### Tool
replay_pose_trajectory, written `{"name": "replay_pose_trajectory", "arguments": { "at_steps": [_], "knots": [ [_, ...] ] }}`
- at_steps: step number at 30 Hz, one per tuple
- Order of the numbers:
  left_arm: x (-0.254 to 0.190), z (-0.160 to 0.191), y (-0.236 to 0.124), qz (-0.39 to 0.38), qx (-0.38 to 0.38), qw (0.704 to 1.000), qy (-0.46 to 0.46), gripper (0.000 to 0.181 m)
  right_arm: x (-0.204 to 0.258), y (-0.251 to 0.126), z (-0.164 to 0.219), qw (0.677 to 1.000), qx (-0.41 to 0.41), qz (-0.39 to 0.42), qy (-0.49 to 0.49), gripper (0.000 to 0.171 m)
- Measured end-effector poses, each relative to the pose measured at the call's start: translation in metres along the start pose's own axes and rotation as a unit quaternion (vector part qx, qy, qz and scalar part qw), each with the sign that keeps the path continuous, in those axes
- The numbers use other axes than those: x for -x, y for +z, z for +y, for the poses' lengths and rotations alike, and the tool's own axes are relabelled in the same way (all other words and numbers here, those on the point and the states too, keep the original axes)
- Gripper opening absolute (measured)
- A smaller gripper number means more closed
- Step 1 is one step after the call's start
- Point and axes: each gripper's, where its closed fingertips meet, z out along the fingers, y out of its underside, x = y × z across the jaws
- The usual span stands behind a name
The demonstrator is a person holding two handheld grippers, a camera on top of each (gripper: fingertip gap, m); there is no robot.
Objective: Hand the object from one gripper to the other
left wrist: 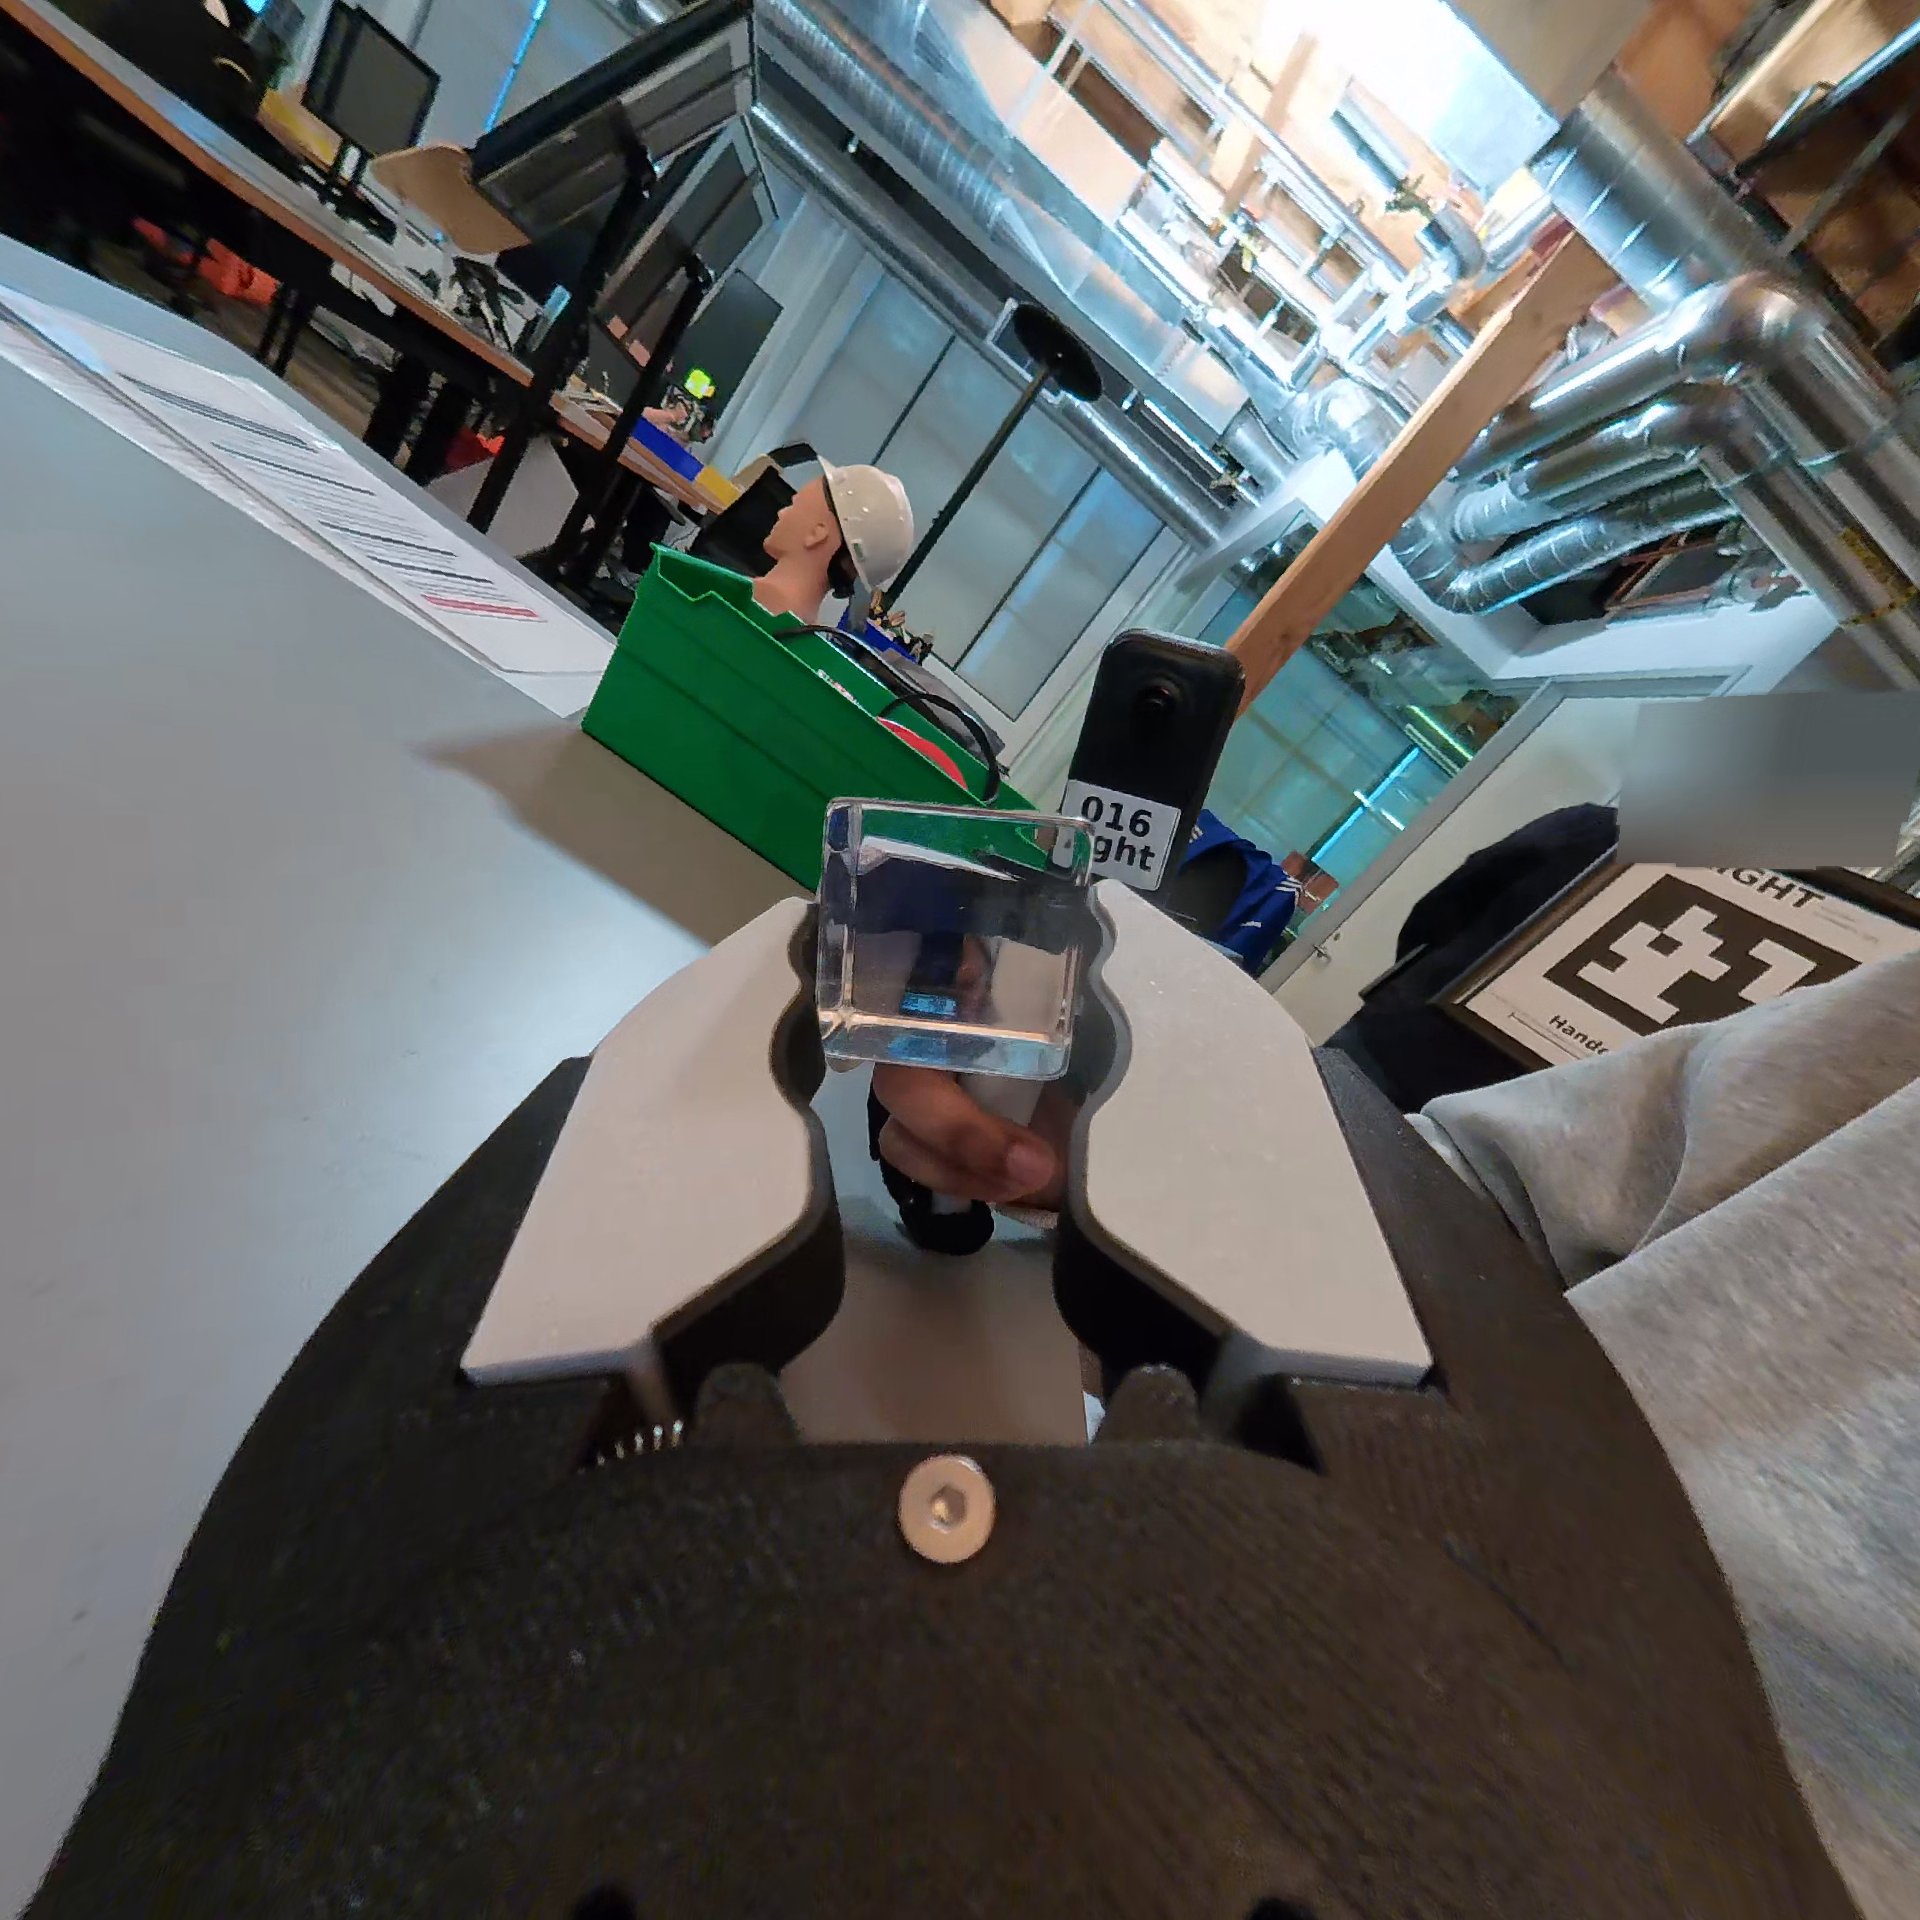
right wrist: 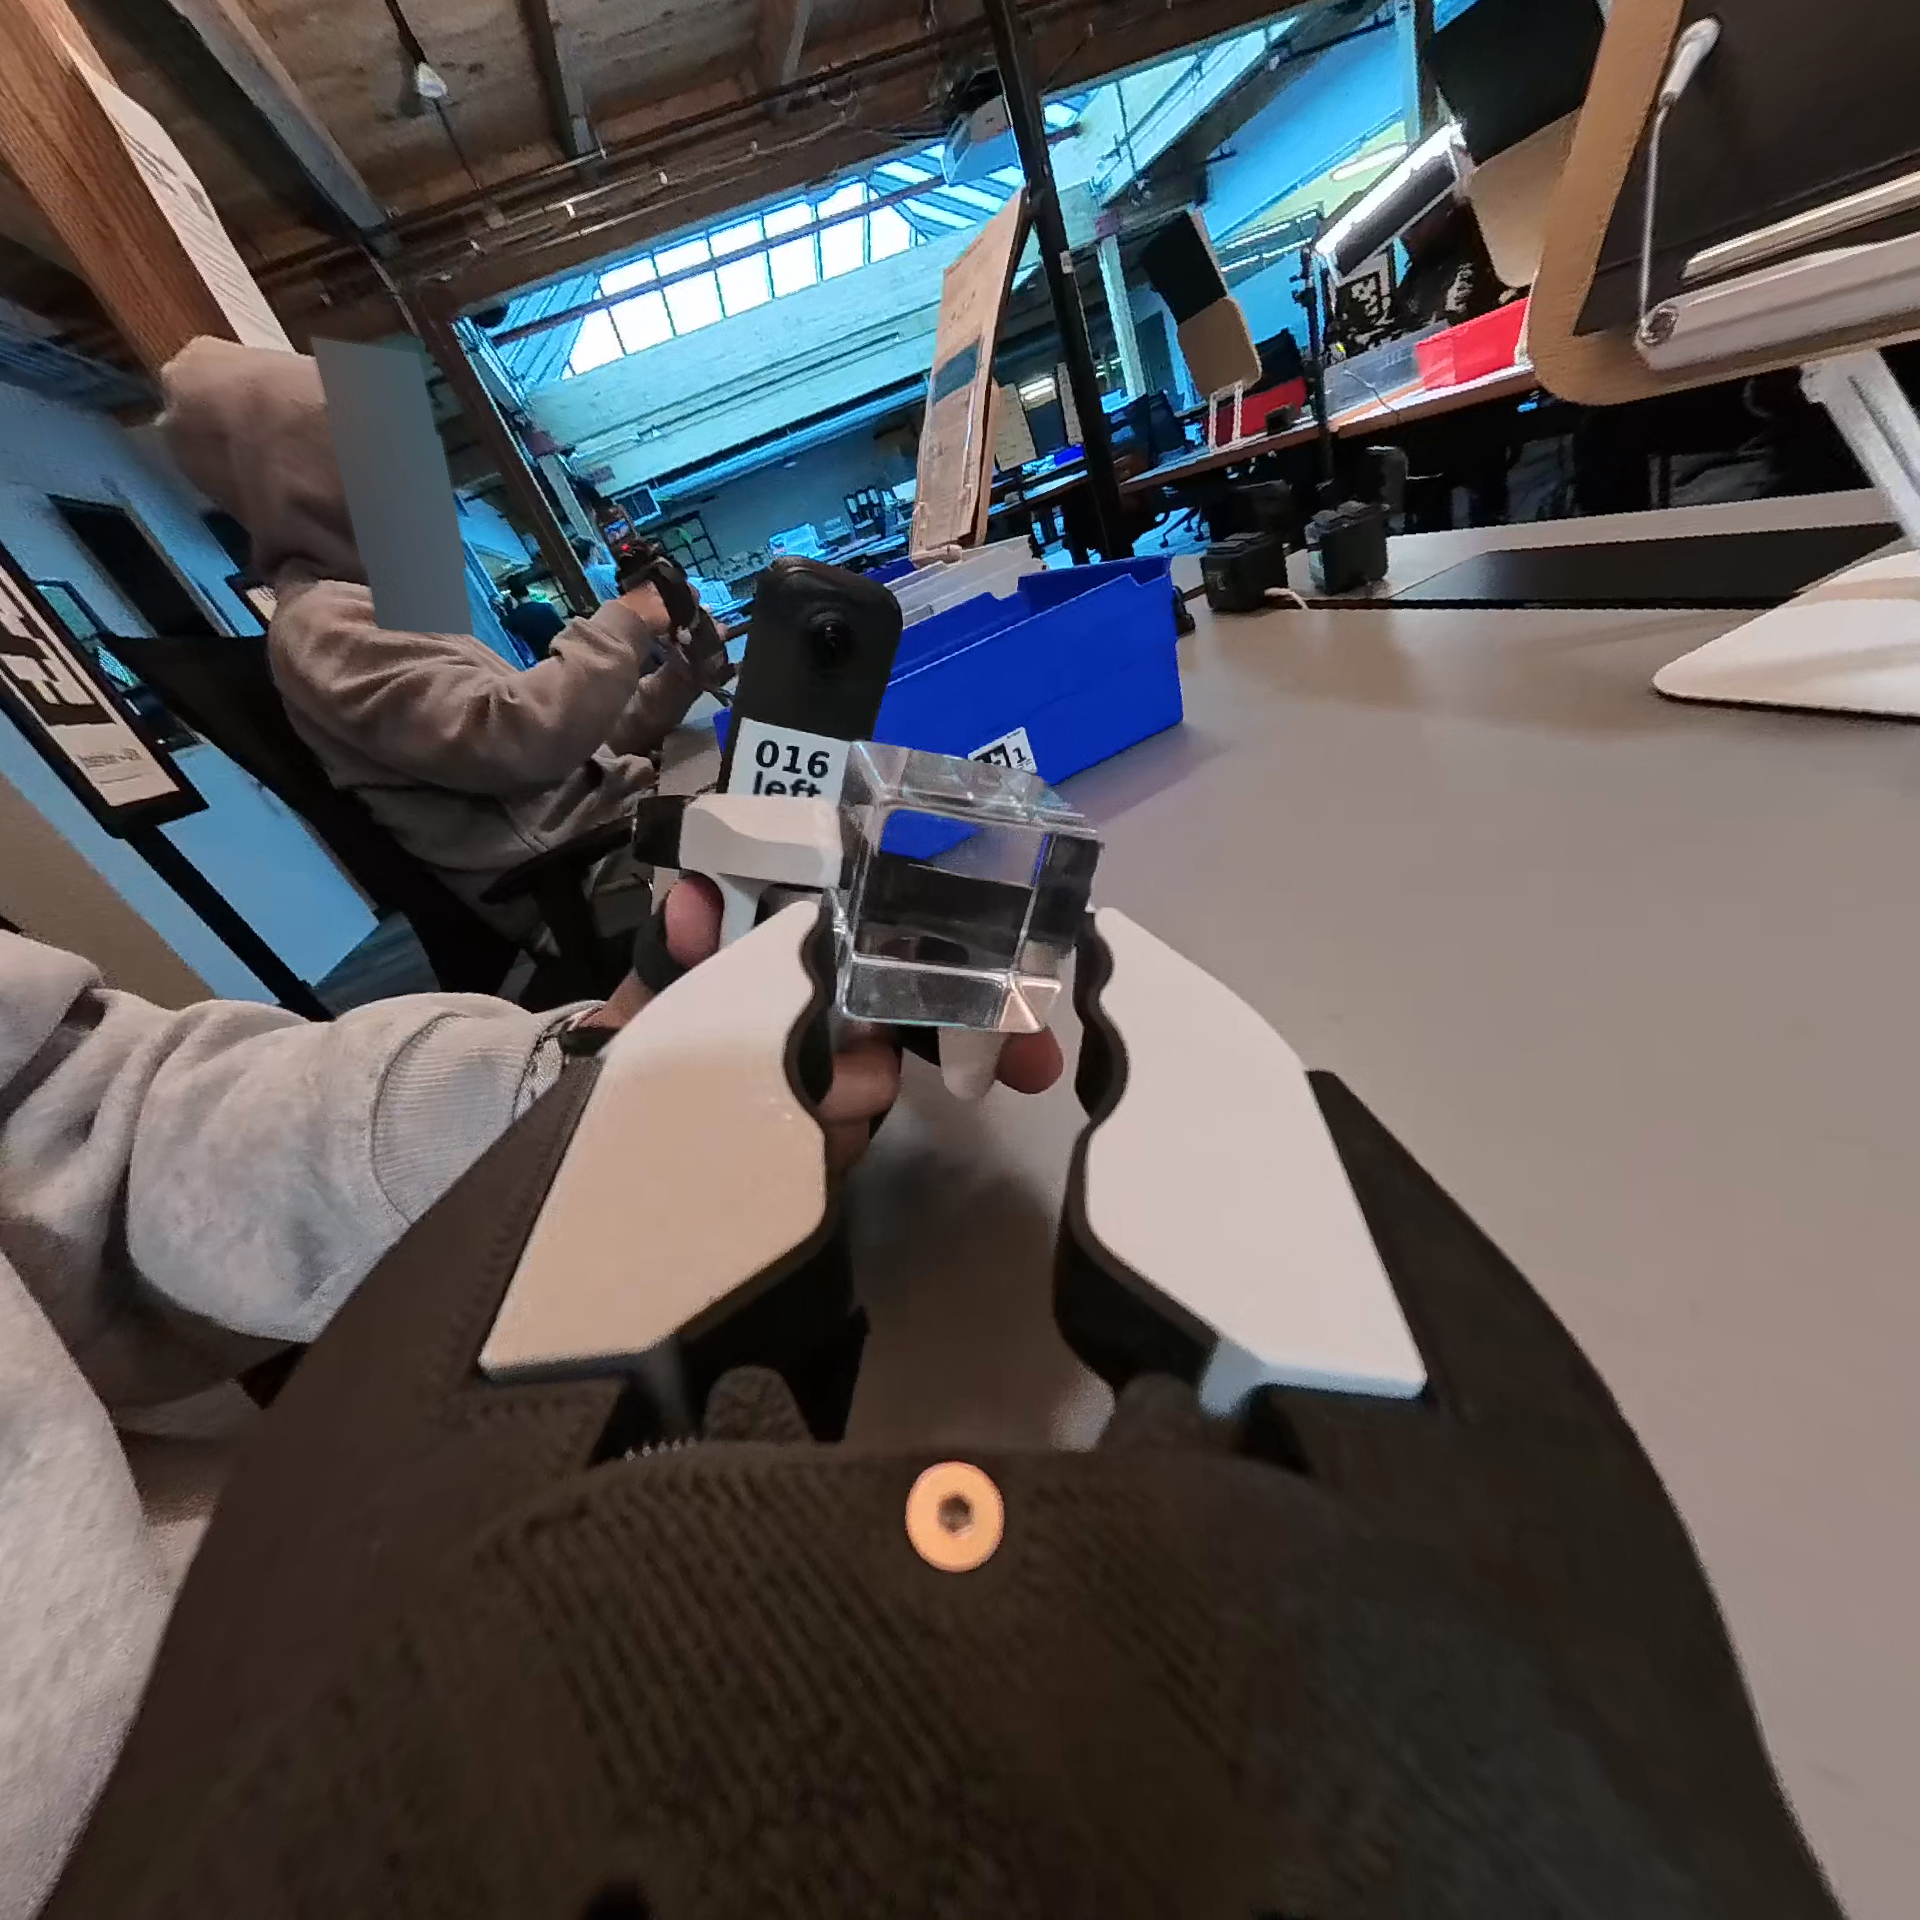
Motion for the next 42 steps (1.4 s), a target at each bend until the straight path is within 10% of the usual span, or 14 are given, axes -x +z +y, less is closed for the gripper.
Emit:
{"name": "replay_pose_trajectory", "arguments": {
  "at_steps": [10,11,12,42],
  "knots": [
    [0.024,0.003,-0.003,-0.095,0.011,0.995,0.029,0.07,-0.024,-0.006,0.005,0.995,0.027,0.09,-0.037,0.043],
    [0.026,0.004,-0.003,-0.097,0.016,0.995,0.022,0.069,-0.032,-0.012,0.004,0.991,0.031,0.126,-0.043,0.002],
    [0.026,0.007,-0.003,-0.095,0.023,0.995,0.014,0.067,-0.037,-0.016,0.002,0.988,0.029,0.142,-0.052,0.0],
    [0.04,0.017,-0.006,-0.119,0.035,0.991,-0.039,0.053,-0.069,-0.033,-0.012,0.982,-0.003,0.187,0.004,0.017]
  ]
}}
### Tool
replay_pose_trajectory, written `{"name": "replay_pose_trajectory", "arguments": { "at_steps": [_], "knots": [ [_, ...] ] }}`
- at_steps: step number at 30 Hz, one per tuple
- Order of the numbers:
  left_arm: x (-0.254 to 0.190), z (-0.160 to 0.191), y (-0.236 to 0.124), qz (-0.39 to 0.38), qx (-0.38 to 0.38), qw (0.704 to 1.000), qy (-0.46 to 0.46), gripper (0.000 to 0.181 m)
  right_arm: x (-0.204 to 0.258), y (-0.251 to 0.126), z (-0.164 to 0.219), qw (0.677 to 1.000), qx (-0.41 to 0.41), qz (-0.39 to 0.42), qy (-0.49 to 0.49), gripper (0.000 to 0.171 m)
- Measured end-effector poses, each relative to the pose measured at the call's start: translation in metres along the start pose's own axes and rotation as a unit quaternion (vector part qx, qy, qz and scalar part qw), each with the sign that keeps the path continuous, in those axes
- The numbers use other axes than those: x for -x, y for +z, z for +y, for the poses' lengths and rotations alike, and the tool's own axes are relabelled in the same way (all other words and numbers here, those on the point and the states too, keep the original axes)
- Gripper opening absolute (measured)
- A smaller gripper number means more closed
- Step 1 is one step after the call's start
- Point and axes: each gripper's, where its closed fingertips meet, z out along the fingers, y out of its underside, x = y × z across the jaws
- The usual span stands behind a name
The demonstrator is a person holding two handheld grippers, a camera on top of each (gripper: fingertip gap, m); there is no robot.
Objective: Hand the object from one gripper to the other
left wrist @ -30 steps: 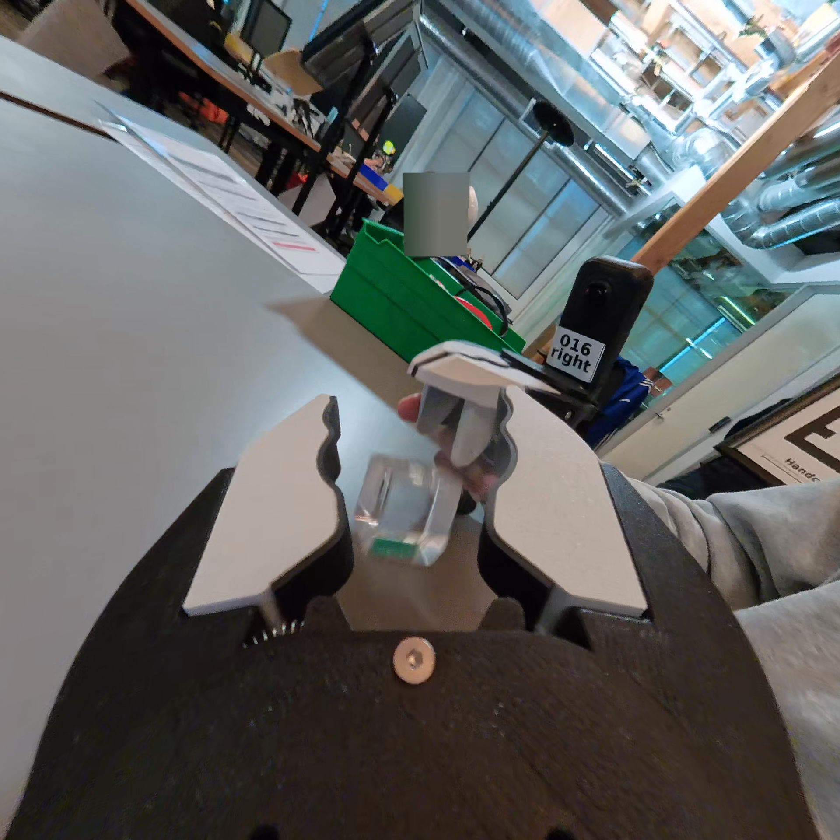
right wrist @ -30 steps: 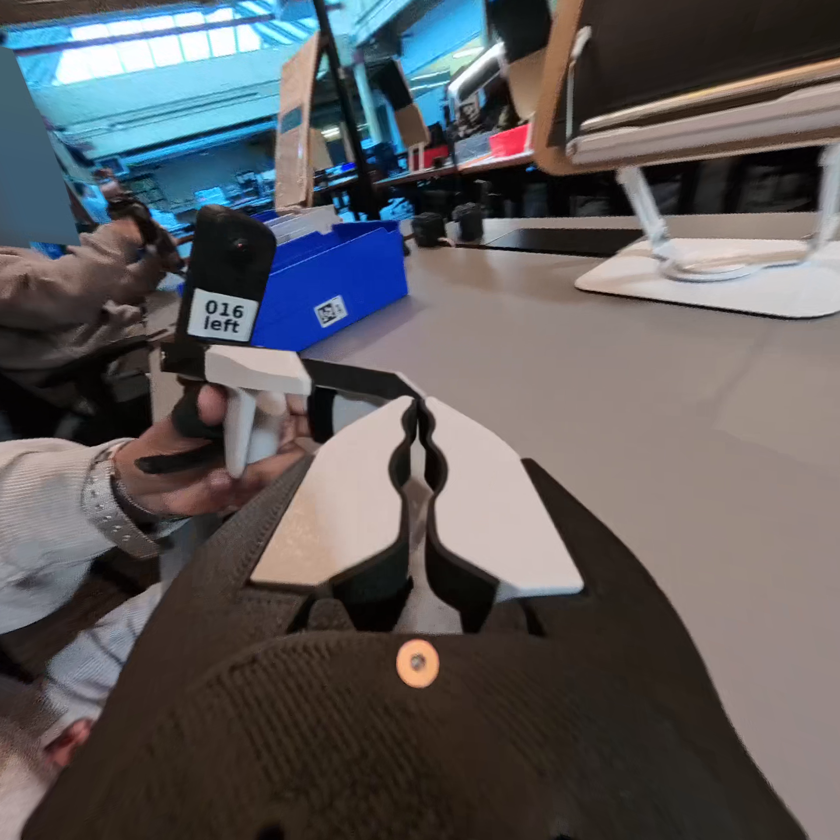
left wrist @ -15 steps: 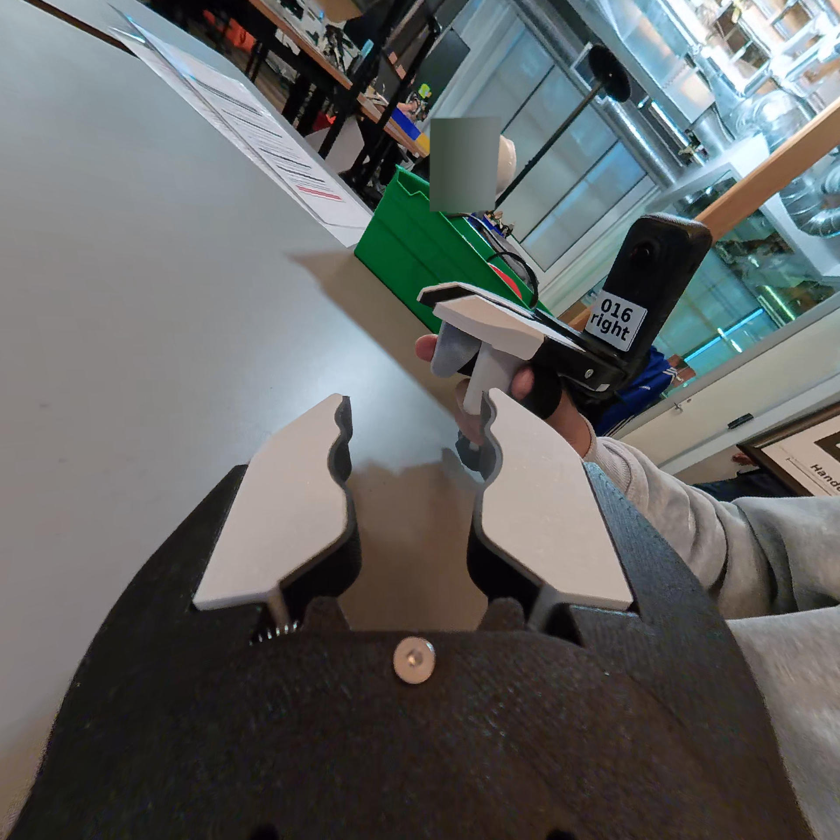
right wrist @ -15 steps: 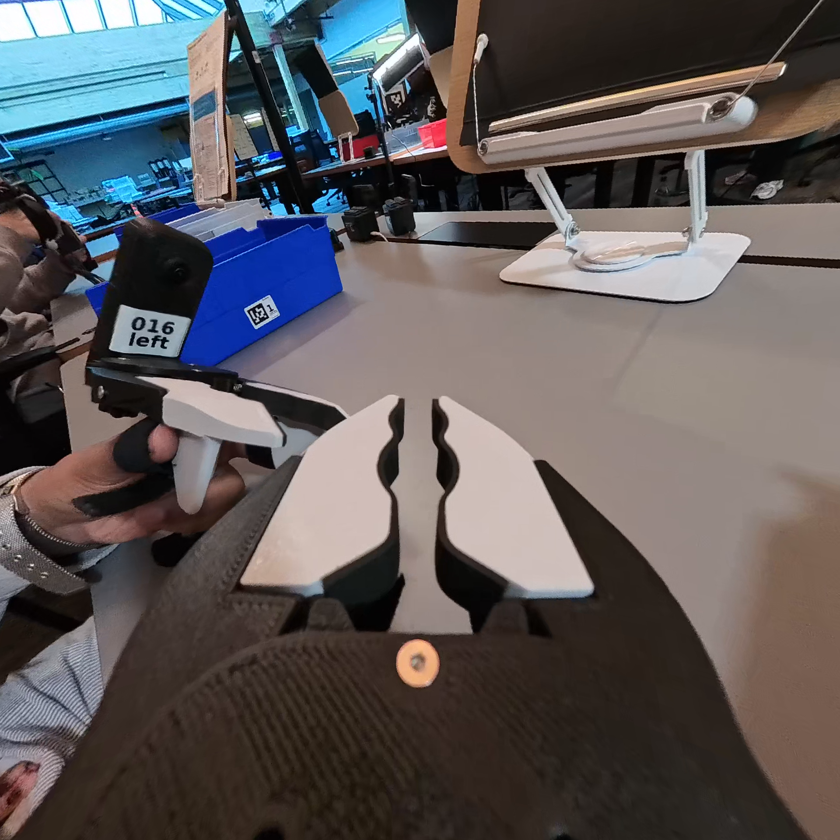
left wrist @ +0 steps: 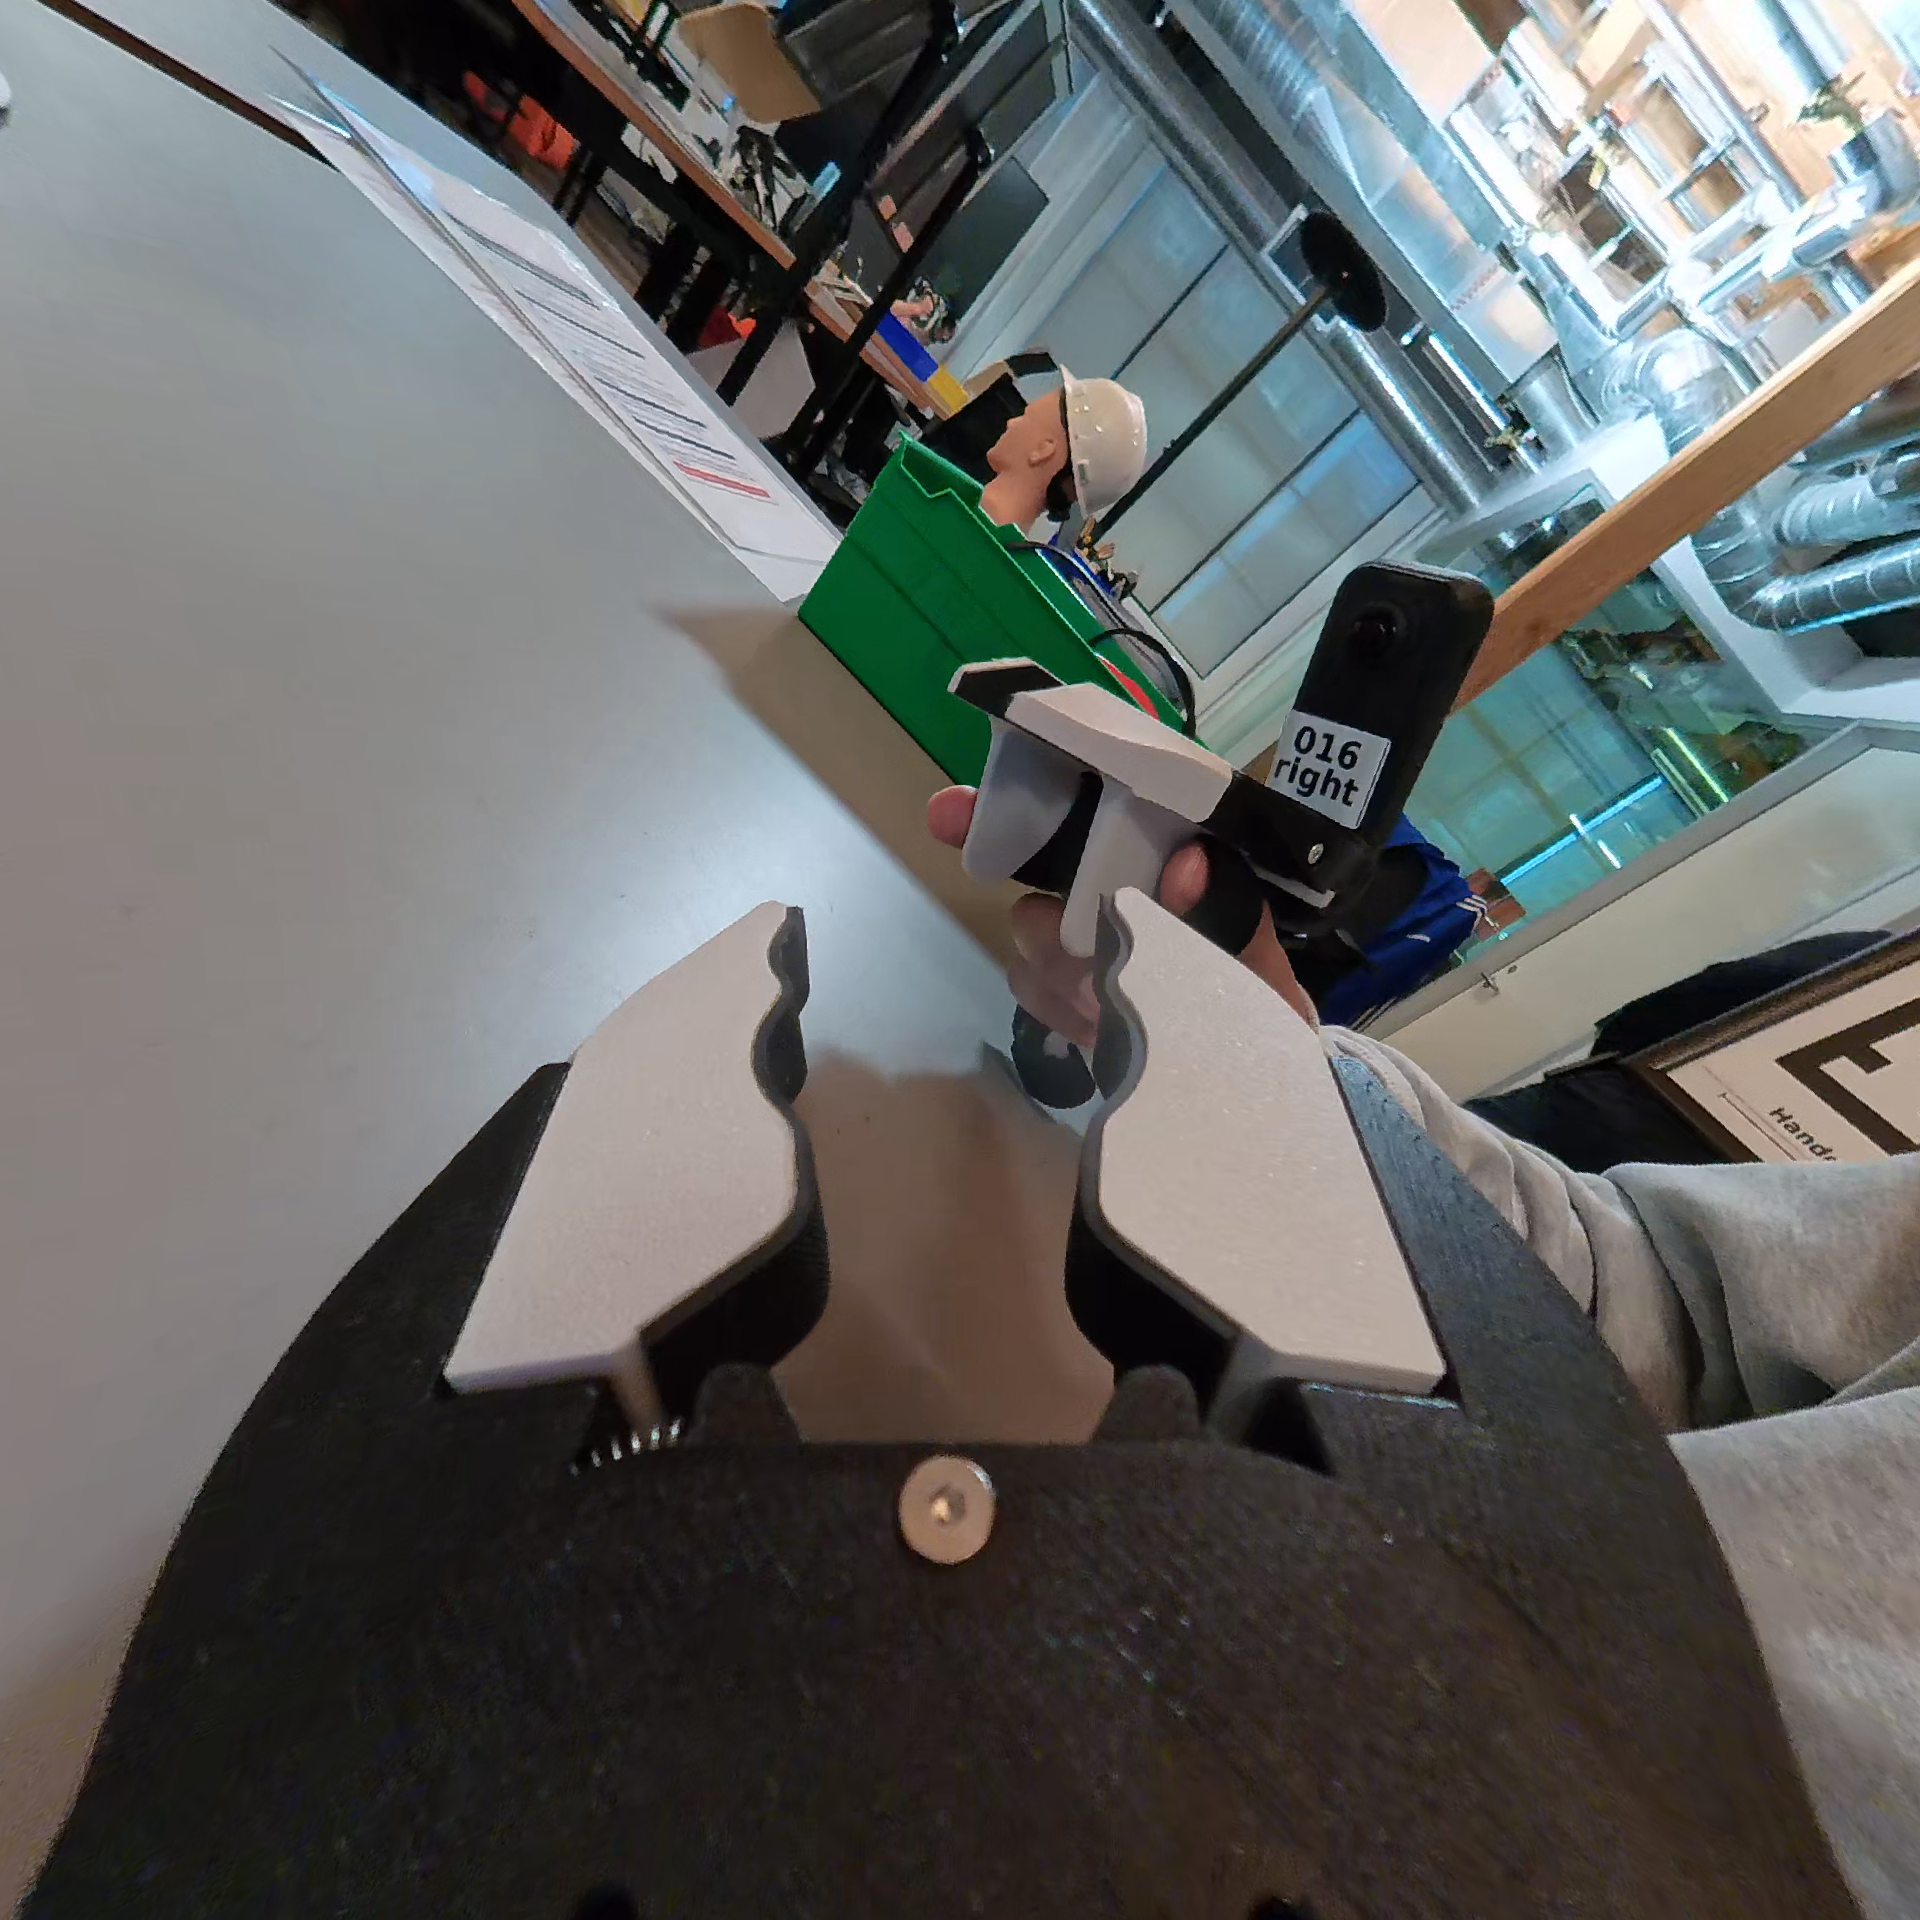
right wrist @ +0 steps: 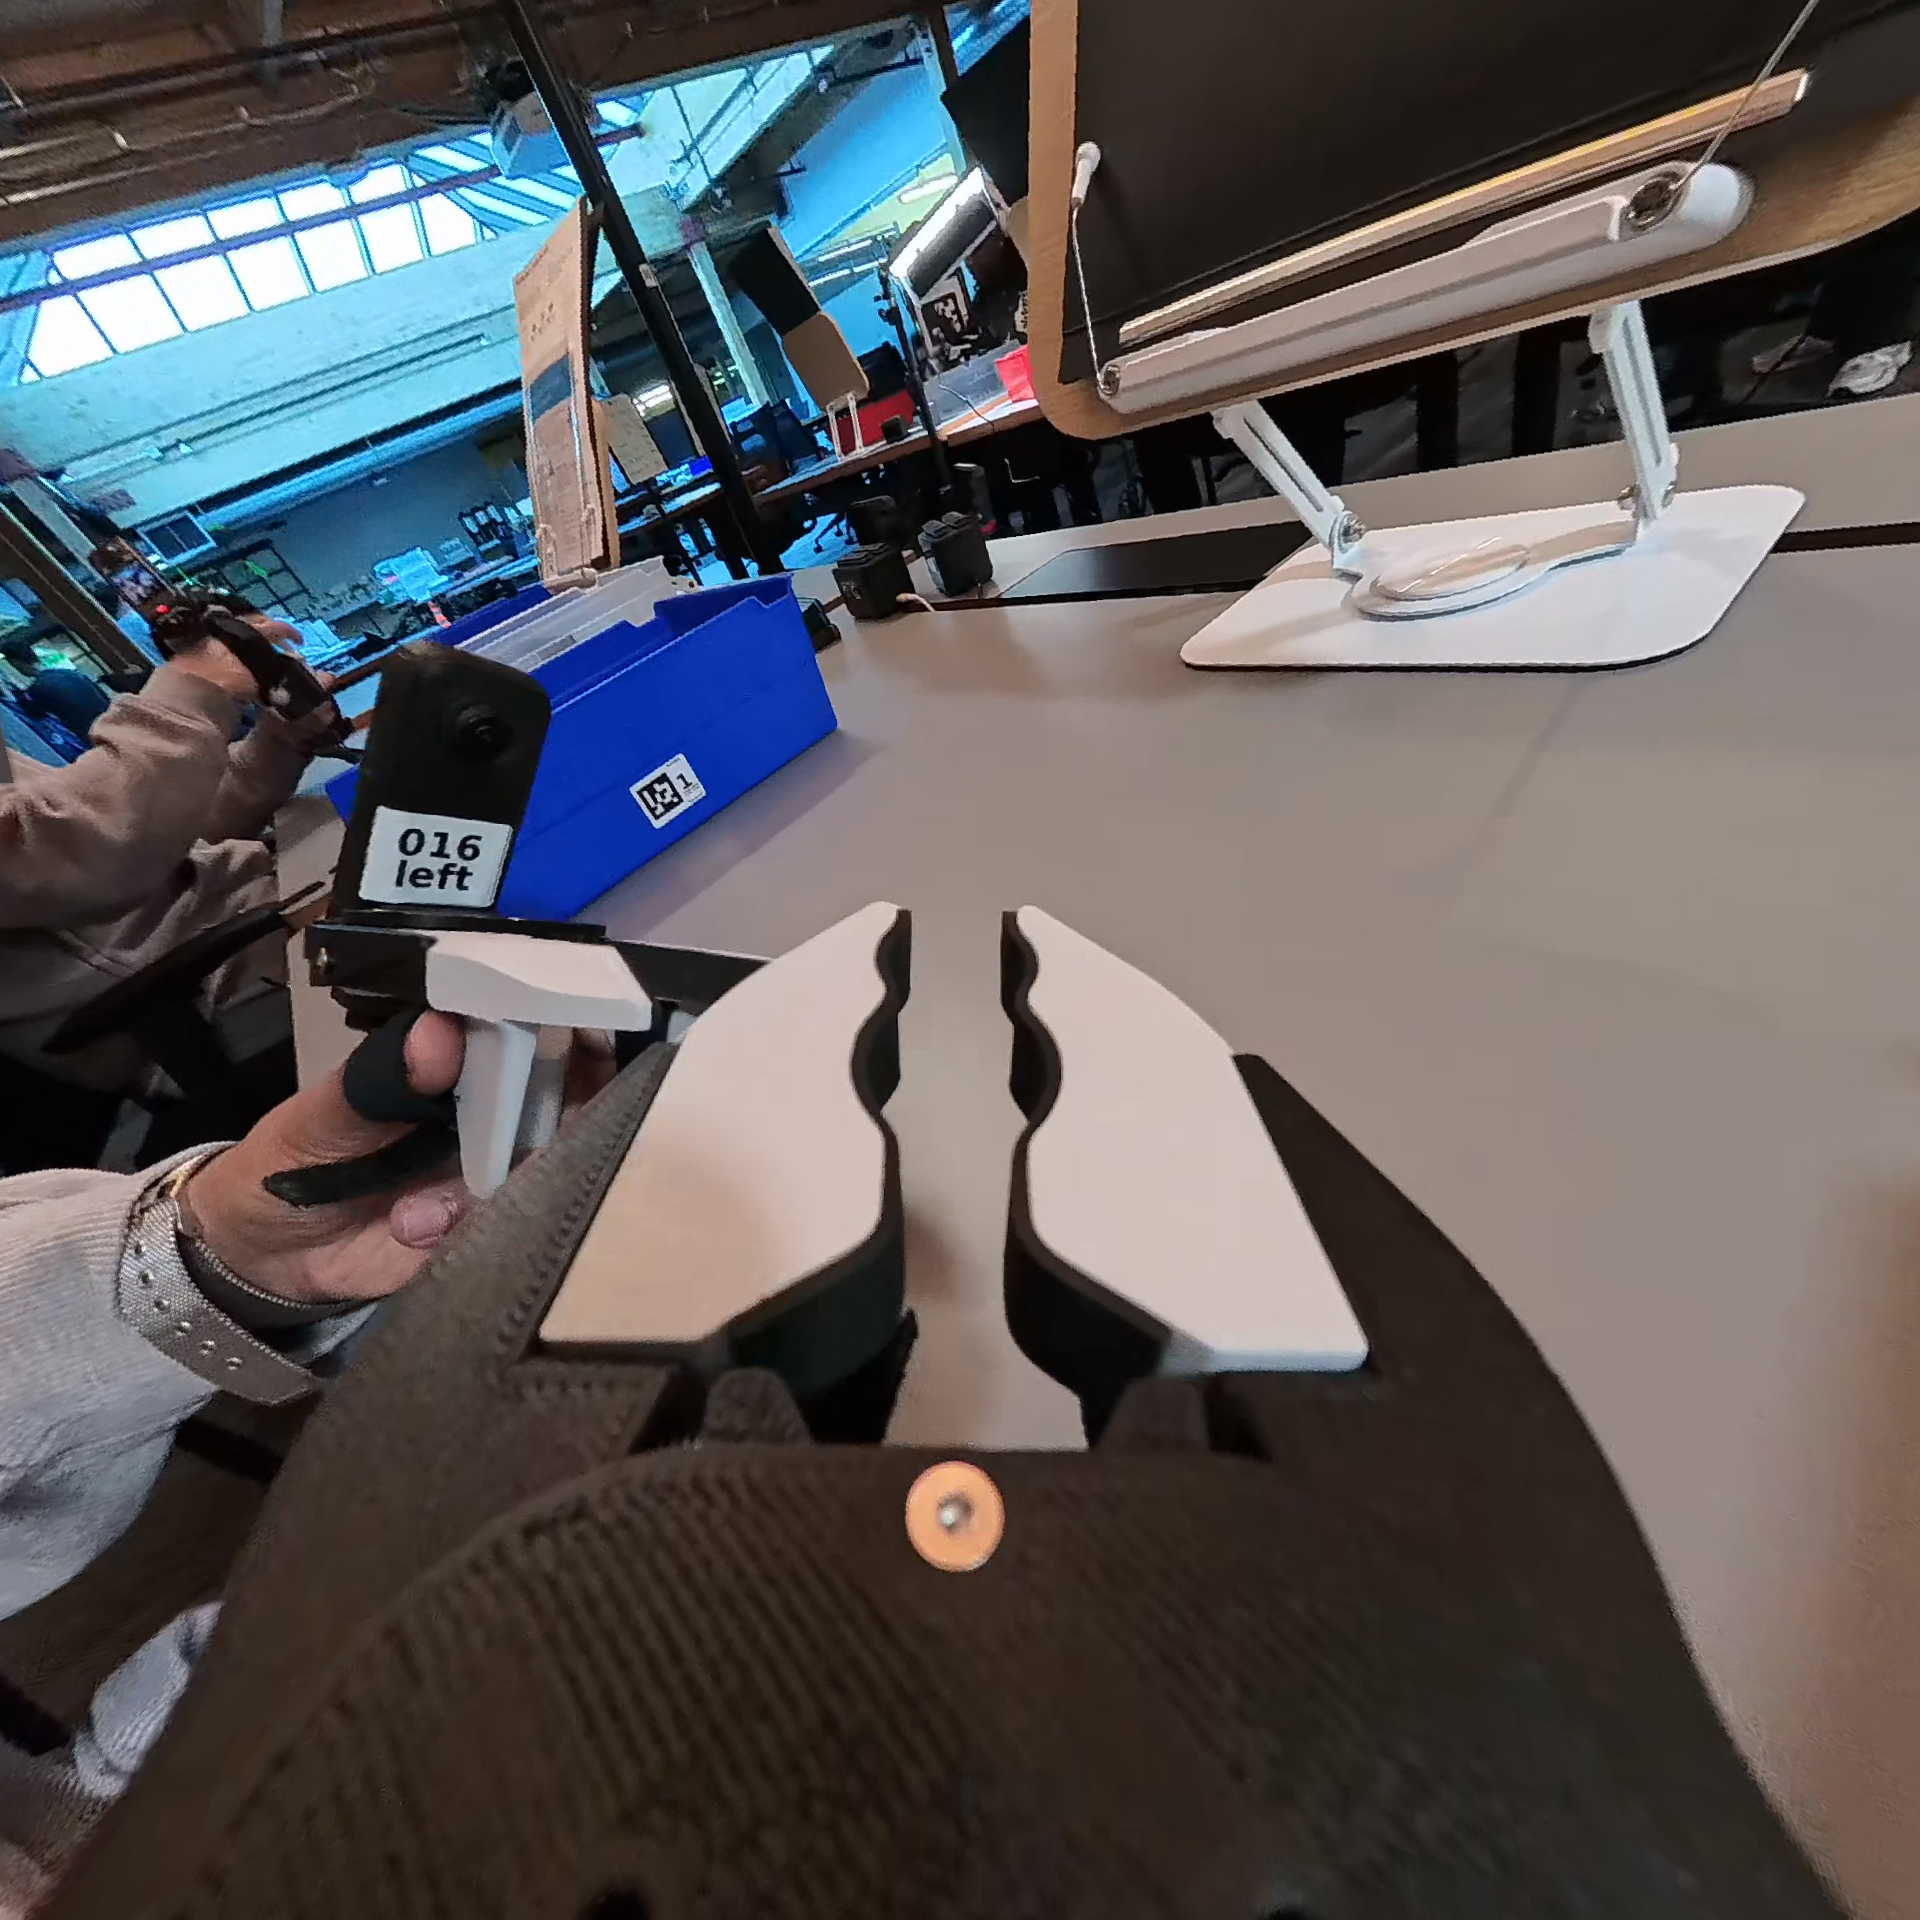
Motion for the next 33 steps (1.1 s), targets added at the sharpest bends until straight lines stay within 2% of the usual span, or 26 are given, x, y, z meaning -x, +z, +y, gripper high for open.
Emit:
{"name": "replay_pose_trajectory", "arguments": {
  "at_steps": [9,14,20,26,33],
  "knots": [
    [-0.007,-0.005,-0.015,0.001,-0.031,1.0,-0.002,0.052,0.01,0.0,0.0,1.0,-0.002,-0.016,0.003,0.017],
    [-0.018,0.0,-0.027,0.004,-0.057,0.998,-0.02,0.052,0.021,-0.017,0.008,1.0,0.008,-0.017,-0.01,0.018],
    [-0.049,0.023,-0.046,0.018,-0.107,0.992,-0.069,0.053,0.04,-0.064,0.023,1.0,0.013,-0.023,0.016,0.02],
    [-0.09,0.059,-0.065,-0.024,-0.142,0.989,-0.044,0.053,0.068,-0.123,0.034,0.999,0.003,-0.034,0.041,0.021],
    [-0.128,0.092,-0.089,-0.067,-0.181,0.981,-0.027,0.053,0.112,-0.177,0.046,0.998,0.002,-0.052,0.025,0.021]
  ]
}}
